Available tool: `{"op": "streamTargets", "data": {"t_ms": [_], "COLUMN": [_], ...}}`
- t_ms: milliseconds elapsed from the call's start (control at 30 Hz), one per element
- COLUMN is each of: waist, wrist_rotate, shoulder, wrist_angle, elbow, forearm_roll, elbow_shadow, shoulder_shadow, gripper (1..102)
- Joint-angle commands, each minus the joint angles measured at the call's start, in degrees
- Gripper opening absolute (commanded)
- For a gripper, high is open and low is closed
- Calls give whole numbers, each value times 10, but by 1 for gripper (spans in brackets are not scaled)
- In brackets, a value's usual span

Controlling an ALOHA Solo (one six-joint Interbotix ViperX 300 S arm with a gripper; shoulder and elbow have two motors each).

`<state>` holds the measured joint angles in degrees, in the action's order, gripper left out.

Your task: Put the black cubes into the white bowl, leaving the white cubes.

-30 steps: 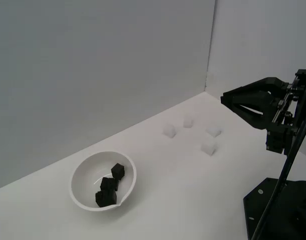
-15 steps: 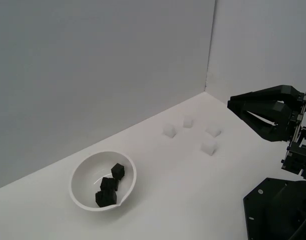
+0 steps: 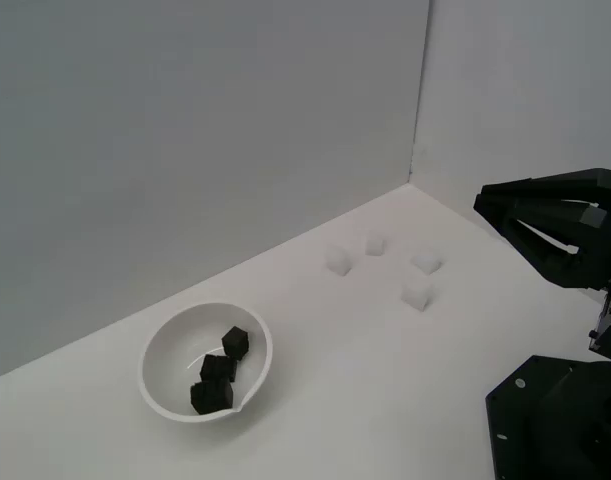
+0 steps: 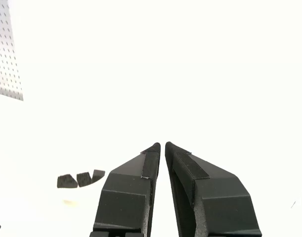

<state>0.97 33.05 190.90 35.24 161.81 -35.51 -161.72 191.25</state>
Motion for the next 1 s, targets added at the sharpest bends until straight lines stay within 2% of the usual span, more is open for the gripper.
{"op": "streamTargets", "data": {"t_ms": [0, 400, 967], "waist": [7, 7, 7], "wrist_rotate": [6, 4, 4], "shoulder": [20, 81, 81], "wrist_angle": [2, 1, 1], "elbow": [4, 10, 11], "forearm_roll": [-6, -6, -6], "elbow_shadow": [-1, -8, -9], "shoulder_shadow": [18, 77, 77], "gripper": [3, 3, 3]}}
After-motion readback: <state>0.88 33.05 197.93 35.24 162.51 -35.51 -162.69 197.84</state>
